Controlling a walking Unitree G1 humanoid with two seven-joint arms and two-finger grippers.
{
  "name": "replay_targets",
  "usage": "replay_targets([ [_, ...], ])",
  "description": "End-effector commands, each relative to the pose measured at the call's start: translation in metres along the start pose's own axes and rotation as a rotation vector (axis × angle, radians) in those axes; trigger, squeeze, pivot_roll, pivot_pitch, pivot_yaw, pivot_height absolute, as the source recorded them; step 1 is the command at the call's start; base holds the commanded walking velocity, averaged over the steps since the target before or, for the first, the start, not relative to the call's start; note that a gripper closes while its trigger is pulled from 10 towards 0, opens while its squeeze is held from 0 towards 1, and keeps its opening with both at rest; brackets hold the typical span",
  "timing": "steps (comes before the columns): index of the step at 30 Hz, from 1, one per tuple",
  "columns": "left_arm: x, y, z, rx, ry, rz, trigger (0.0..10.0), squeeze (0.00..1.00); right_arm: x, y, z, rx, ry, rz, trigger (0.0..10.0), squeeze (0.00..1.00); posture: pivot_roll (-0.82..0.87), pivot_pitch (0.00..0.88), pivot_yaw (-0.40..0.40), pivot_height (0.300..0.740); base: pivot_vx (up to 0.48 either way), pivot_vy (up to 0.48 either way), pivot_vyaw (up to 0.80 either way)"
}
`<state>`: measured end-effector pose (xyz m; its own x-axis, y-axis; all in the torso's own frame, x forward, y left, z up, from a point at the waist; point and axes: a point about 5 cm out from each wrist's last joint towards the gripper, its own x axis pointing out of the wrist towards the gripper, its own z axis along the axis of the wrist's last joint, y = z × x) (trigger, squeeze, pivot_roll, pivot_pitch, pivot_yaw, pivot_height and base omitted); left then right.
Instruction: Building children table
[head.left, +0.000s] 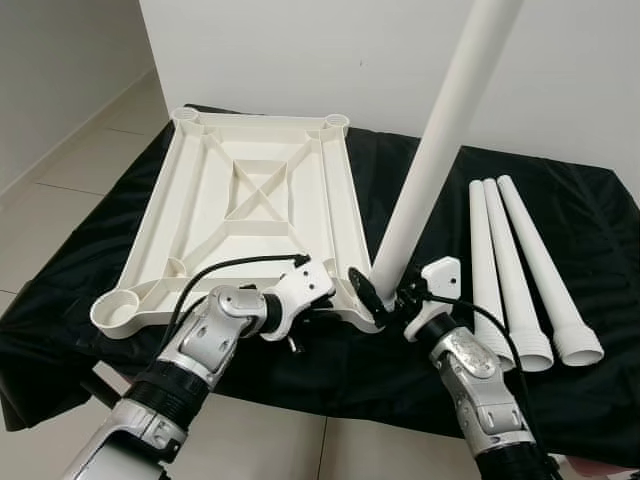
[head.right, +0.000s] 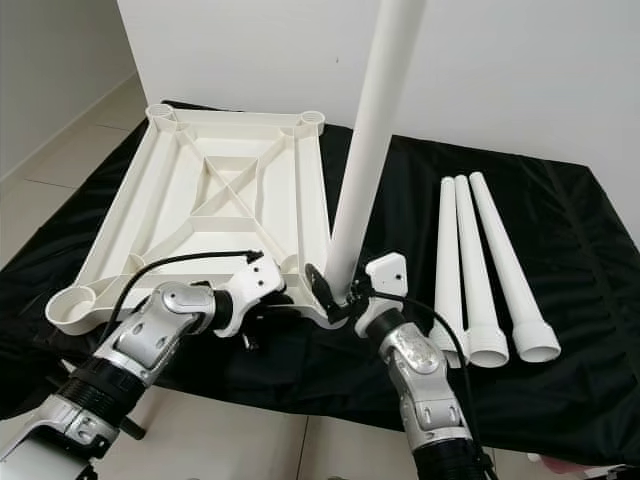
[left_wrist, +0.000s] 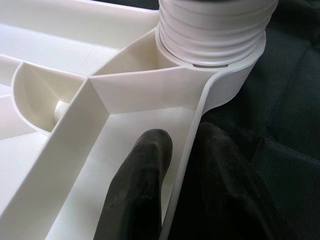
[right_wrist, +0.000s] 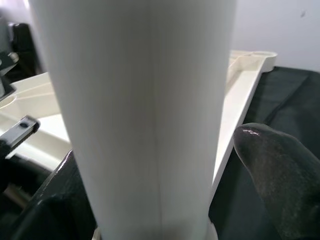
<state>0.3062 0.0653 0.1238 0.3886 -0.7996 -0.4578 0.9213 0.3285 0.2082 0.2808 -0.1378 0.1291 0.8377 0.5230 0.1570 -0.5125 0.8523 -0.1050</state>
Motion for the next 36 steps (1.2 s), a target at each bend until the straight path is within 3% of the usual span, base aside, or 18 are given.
replay_targets([
  [1,-0.002,0.003,0.01,0.026,-0.027,0.007,10.0,0.0,-0.001,0.001,-0.004,0.022,0.023,0.025,10.0,0.0,-0.06,0.017,-0.039,0.74,0.0,0.0,0.0],
  [13,-0.002,0.002,0.01,0.024,-0.025,0.003,10.0,0.0,-0.005,0.0,-0.004,0.033,0.028,0.141,10.0,0.0,-0.06,0.025,-0.035,0.74,0.0,0.0,0.0],
  [36,-0.003,0.002,0.009,0.022,-0.02,0.002,10.0,0.0,-0.002,-0.018,0.008,-0.013,0.0,0.256,10.0,0.0,-0.06,0.033,-0.029,0.74,0.0,0.0,0.0],
])
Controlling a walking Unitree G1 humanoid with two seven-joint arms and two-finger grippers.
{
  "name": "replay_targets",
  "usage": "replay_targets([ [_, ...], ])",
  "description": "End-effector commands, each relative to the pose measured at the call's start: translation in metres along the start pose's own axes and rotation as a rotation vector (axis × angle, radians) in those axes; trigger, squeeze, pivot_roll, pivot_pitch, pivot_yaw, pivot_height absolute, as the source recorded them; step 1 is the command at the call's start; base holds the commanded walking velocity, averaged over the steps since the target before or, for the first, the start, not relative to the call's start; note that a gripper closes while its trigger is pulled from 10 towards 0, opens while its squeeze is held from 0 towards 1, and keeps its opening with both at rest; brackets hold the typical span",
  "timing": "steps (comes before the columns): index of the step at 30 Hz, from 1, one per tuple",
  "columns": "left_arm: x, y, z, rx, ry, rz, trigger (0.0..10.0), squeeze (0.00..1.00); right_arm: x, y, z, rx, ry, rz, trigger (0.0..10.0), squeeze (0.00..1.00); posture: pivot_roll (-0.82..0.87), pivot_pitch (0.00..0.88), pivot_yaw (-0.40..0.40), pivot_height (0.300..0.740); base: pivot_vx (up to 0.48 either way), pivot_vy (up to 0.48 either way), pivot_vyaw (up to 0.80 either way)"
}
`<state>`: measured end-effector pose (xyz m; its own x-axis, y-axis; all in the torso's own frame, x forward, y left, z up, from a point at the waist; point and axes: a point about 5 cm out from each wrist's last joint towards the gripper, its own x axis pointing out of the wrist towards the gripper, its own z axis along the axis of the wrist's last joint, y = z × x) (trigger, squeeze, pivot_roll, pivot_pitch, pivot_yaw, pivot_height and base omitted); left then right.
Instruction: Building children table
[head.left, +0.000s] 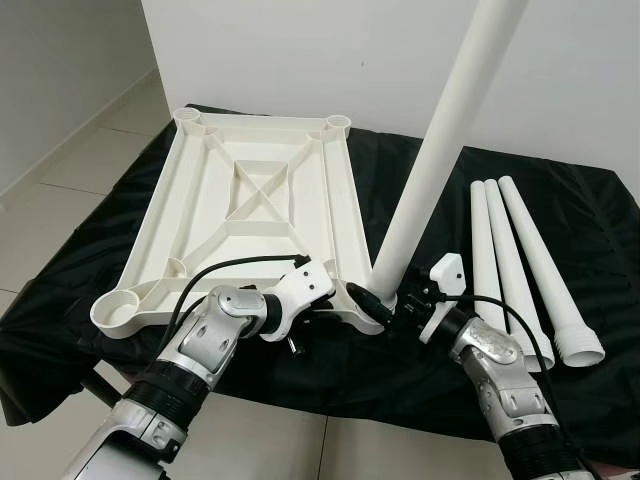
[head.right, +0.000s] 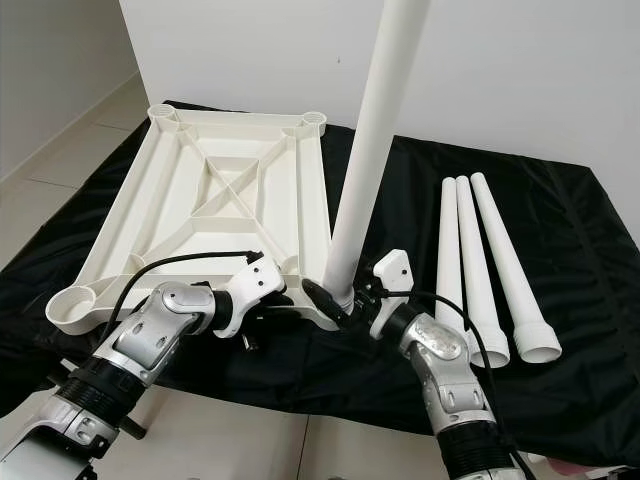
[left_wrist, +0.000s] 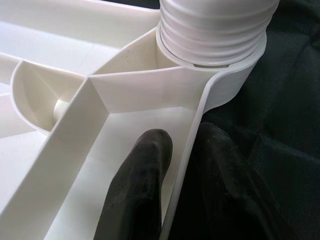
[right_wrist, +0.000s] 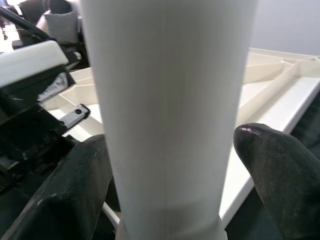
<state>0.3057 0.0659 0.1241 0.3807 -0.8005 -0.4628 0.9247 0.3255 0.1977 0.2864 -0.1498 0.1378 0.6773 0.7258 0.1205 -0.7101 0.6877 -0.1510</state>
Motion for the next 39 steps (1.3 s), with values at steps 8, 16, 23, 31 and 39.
replay_targets([
  [8,-0.0028,0.0025,0.0096,0.03,-0.025,0.009,10.0,0.0,-0.0007,-0.0052,0.0038,-0.006,-0.013,0.031,10.0,0.0,-0.06,0.033,-0.028,0.74,0.0,0.0,0.0],
  [16,-0.0029,0.0025,0.0096,0.03,-0.023,0.008,10.0,0.0,-0.0008,-0.0061,0.0047,-0.001,-0.012,0.054,10.0,0.0,-0.06,0.034,-0.029,0.74,0.0,0.0,0.0],
  [23,-0.0023,0.0025,0.0096,0.03,-0.024,0.007,10.0,0.0,-0.0018,-0.0083,0.0061,0.015,-0.011,0.071,10.0,0.0,-0.06,0.03,-0.029,0.74,0.0,0.0,0.0],
  [31,-0.0022,0.0029,0.0097,0.032,-0.023,0.006,10.0,0.0,-0.0019,-0.0084,0.0084,0.018,-0.013,0.097,10.0,0.0,-0.06,0.025,-0.027,0.74,0.0,0.0,0.0],
  [39,-0.002,0.0031,0.0098,0.035,-0.022,0.005,10.0,0.0,-0.0038,-0.0119,0.0097,0.034,-0.008,0.111,10.0,0.0,-0.06,0.021,-0.025,0.74,0.0,0.0,0.0],
])
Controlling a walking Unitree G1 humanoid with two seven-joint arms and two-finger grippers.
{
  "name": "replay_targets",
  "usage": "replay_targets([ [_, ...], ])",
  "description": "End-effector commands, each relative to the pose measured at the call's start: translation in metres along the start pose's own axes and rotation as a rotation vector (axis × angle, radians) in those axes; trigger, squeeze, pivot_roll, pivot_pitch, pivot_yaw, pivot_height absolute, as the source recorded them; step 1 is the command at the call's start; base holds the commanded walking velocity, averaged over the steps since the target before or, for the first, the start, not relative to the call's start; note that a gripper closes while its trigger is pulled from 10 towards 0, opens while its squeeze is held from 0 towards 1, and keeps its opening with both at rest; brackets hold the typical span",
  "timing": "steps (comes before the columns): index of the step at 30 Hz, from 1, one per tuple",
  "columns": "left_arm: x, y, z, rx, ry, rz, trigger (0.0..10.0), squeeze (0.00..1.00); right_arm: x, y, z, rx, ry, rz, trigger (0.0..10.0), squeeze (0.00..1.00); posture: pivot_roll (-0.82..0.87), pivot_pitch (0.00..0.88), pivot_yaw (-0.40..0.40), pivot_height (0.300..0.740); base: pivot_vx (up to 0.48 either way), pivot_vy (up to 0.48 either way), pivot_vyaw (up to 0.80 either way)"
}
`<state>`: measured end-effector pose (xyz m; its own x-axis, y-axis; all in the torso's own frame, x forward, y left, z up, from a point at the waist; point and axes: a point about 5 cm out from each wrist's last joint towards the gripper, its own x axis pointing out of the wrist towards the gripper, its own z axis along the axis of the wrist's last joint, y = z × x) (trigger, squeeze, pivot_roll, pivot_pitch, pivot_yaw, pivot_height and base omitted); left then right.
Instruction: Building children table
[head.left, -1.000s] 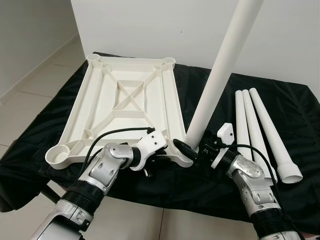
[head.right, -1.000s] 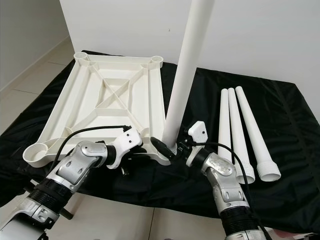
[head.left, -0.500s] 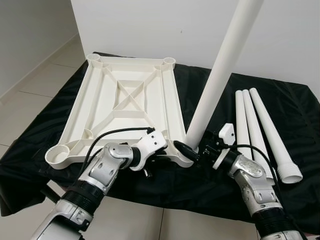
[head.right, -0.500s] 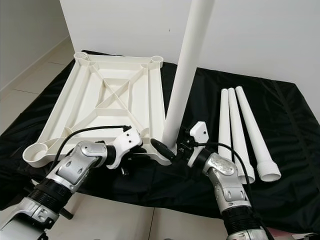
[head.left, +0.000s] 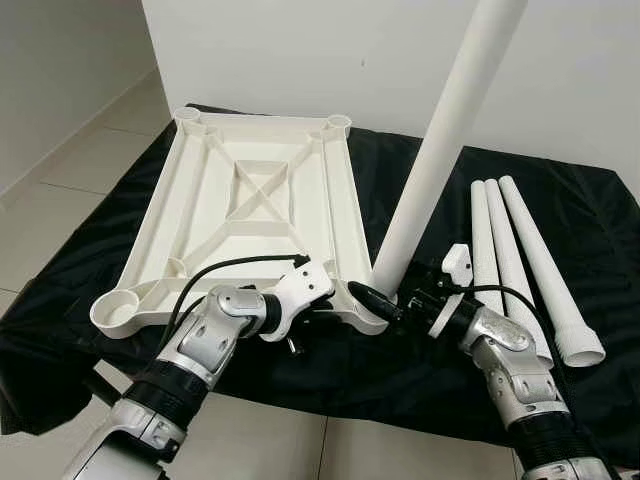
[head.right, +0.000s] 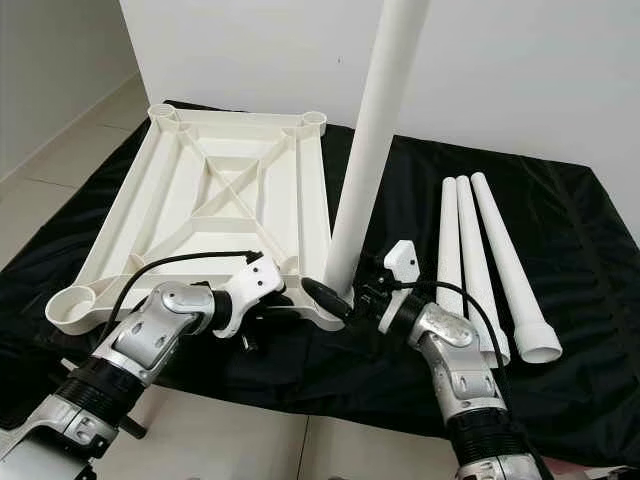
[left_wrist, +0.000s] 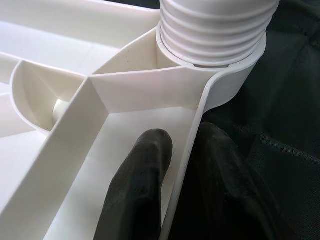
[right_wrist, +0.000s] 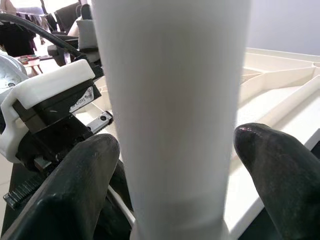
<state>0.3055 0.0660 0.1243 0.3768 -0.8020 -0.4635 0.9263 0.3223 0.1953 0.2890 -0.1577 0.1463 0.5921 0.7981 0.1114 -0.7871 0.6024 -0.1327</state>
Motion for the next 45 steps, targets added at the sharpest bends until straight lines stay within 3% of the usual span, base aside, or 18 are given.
replay_targets([
  [1,-0.0018,0.0032,0.0099,0.035,-0.022,0.009,10.0,0.0,-0.0015,-0.0037,0.0022,0.002,0.001,-0.001,10.0,0.0,-0.06,0.022,-0.026,0.74,0.0,0.0,0.0],
  [6,-0.0017,0.0028,0.0096,0.035,-0.021,0.009,10.0,0.0,-0.0018,-0.0038,0.0023,0.002,0.005,0.008,9.6,0.0,-0.06,0.024,-0.028,0.74,0.0,0.0,0.0],
  [7,-0.0017,0.0027,0.0096,0.035,-0.021,0.009,10.0,0.0,-0.0019,-0.0038,0.0022,0.002,0.006,0.01,6.5,0.0,-0.06,0.025,-0.028,0.74,0.0,0.0,0.0],
  [11,-0.0018,0.0029,0.0097,0.033,-0.023,0.01,10.0,0.0,-0.0019,-0.0036,0.0023,0.002,0.009,0.014,5.1,0.0,-0.06,0.025,-0.029,0.74,0.0,0.0,0.0],
  [12,-0.0018,0.003,0.0098,0.033,-0.023,0.011,10.0,0.0,-0.002,-0.0035,0.0024,-0.001,0.009,0.016,0.0,0.0,-0.06,0.026,-0.029,0.74,0.0,0.0,0.0],
  [13,-0.0018,0.0032,0.0098,0.033,-0.023,0.012,10.0,0.0,-0.002,-0.0035,0.0024,-0.002,0.011,0.018,0.9,0.0,-0.06,0.025,-0.029,0.74,0.0,0.0,0.0],
  [14,-0.0019,0.0033,0.0099,0.034,-0.023,0.012,10.0,0.0,-0.002,-0.0035,0.0023,-0.002,0.013,0.019,9.5,0.0,-0.06,0.025,-0.029,0.74,0.0,0.0,0.0],
  [16,-0.0019,0.0036,0.01,0.035,-0.022,0.013,10.0,0.0,-0.0018,-0.0035,0.0022,-0.002,0.016,0.022,10.0,0.0,-0.06,0.026,-0.029,0.74,0.0,0.0,0.0],
  [17,-0.002,0.0037,0.01,0.035,-0.022,0.013,10.0,0.0,-0.0017,-0.0027,0.0022,0.001,0.015,0.033,4.9,0.0,-0.06,0.026,-0.029,0.74,0.0,0.0,0.0],
  [18,-0.002,0.0037,0.01,0.035,-0.022,0.014,10.0,0.0,-0.0017,-0.002,0.0022,0.003,0.014,0.041,4.9,0.0,-0.06,0.026,-0.029,0.74,0.0,0.0,0.0],
  [19,-0.0021,0.0038,0.0101,0.035,-0.022,0.014,10.0,0.0,-0.0018,-0.002,0.0022,-0.001,0.016,0.04,0.0,0.0,-0.06,0.027,-0.029,0.74,0.0,0.0,0.0],
  [20,-0.0022,0.0039,0.0101,0.034,-0.022,0.014,10.0,0.0,-0.0018,-0.0021,0.0023,-0.004,0.018,0.038,0.0,0.0,-0.06,0.027,-0.029,0.74,0.0,0.0,0.0],
  [21,-0.0022,0.0038,0.0102,0.034,-0.022,0.013,10.0,0.0,-0.0019,-0.0026,0.002,-0.006,0.023,0.032,10.0,0.0,-0.06,0.029,-0.029,0.74,0.0,0.0,0.0],
  [30,-0.0024,0.0042,0.0105,0.034,-0.023,0.015,10.0,0.0,-0.0013,-0.0014,0.0015,-0.002,0.033,0.051,10.0,0.0,-0.06,0.031,-0.032,0.74,0.0,0.0,0.0],
  [31,-0.0024,0.0043,0.0104,0.033,-0.023,0.016,10.0,0.0,-0.0013,-0.001,0.0014,-0.002,0.033,0.054,2.9,0.0,-0.06,0.031,-0.034,0.74,0.0,0.0,0.0],
  [38,-0.0026,0.0044,0.0104,0.033,-0.023,0.018,10.0,0.0,-0.0018,0.0012,0.0012,0.006,0.031,0.071,0.0,0.0,-0.06,0.031,-0.035,0.74,0.0,0.0,0.0],
  [39,-0.0027,0.0045,0.0103,0.032,-0.023,0.018,10.0,0.0,-0.0015,0.0013,0.0007,0.004,0.037,0.068,7.8,0.0,-0.06,0.03,-0.034,0.74,0.0,0.0,0.0],
  [45,-0.0032,0.005,0.0105,0.034,-0.023,0.02,10.0,0.0,-0.0006,0.0012,-0.0002,0.001,0.047,0.064,10.0,0.0,-0.06,0.03,-0.032,0.74,0.0,0.0,0.0],
])
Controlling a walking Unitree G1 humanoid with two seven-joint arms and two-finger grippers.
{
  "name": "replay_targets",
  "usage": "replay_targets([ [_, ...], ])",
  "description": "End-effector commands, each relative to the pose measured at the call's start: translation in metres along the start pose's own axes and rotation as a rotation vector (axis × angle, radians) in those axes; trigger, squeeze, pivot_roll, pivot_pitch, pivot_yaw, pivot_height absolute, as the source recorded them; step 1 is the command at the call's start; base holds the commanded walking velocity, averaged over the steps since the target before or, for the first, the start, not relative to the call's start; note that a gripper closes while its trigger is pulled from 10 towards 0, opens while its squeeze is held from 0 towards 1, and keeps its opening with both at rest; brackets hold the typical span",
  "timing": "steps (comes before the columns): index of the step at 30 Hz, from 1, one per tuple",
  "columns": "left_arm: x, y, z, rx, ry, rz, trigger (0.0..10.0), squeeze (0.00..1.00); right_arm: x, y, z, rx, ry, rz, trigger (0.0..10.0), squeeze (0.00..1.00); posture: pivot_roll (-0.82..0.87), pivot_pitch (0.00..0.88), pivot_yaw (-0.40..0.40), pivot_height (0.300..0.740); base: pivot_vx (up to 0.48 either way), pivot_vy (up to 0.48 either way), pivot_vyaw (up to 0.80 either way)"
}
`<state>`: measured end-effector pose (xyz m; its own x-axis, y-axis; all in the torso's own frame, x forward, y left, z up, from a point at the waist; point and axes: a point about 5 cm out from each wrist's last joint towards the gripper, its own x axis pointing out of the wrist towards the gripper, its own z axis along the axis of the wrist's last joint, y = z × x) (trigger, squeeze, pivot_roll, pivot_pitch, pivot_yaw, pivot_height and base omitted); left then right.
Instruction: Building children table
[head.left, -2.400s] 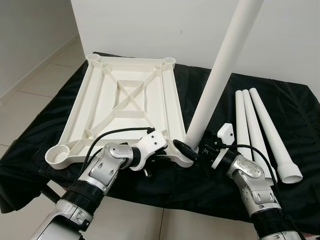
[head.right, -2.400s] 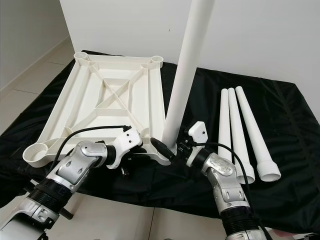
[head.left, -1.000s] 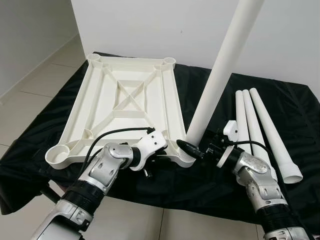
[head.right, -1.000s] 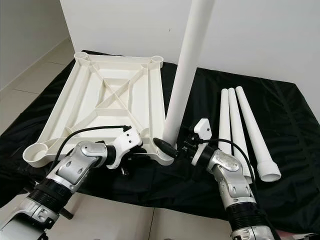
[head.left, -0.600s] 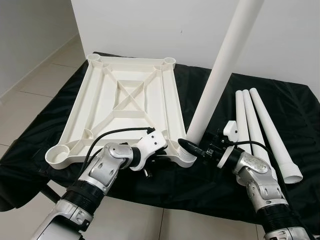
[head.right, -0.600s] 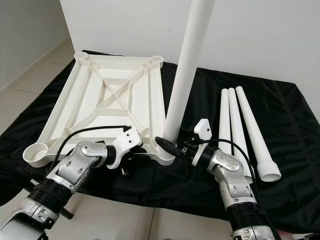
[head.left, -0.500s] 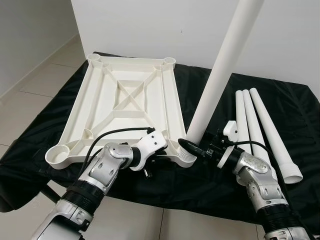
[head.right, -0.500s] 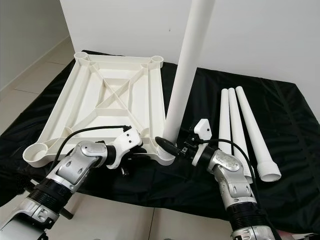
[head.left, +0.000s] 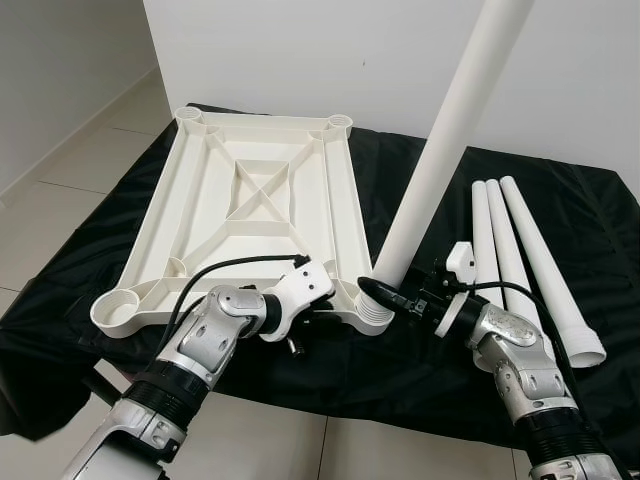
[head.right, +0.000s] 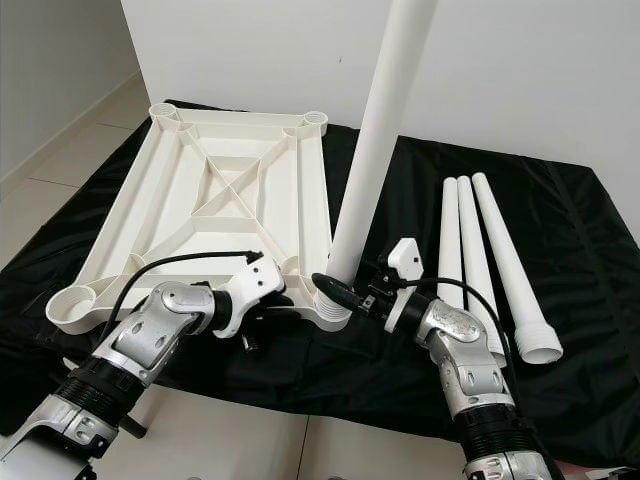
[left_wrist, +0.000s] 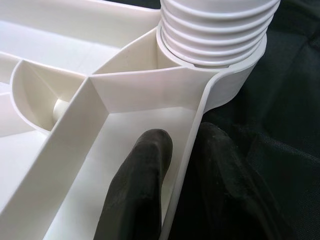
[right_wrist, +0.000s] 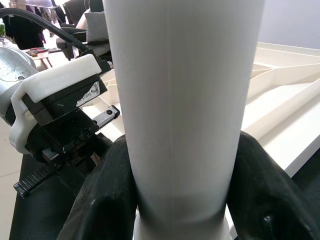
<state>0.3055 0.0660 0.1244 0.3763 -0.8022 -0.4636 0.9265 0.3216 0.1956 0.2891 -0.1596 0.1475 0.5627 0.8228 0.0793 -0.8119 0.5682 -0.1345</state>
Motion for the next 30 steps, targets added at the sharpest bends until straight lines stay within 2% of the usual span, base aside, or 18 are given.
replay_targets([
  [1,-0.003,0.005,0.01,0.034,-0.023,0.02,10.0,0.0,0.001,0.003,-0.001,0.0,0.02,0.021,10.0,0.0,-0.06,0.03,-0.032,0.74,0.0,0.0,0.0],
  [17,-0.004,0.006,0.011,0.032,-0.022,0.027,10.0,0.0,0.003,0.005,0.0,-0.004,-0.002,-0.016,10.0,0.0,-0.06,0.028,-0.035,0.74,0.0,0.0,0.0],
  [30,-0.005,0.007,0.011,0.033,-0.022,0.028,10.0,0.0,0.002,0.017,-0.002,0.029,-0.037,-0.079,10.0,0.0,-0.06,0.033,-0.029,0.74,0.0,0.0,0.0],
])
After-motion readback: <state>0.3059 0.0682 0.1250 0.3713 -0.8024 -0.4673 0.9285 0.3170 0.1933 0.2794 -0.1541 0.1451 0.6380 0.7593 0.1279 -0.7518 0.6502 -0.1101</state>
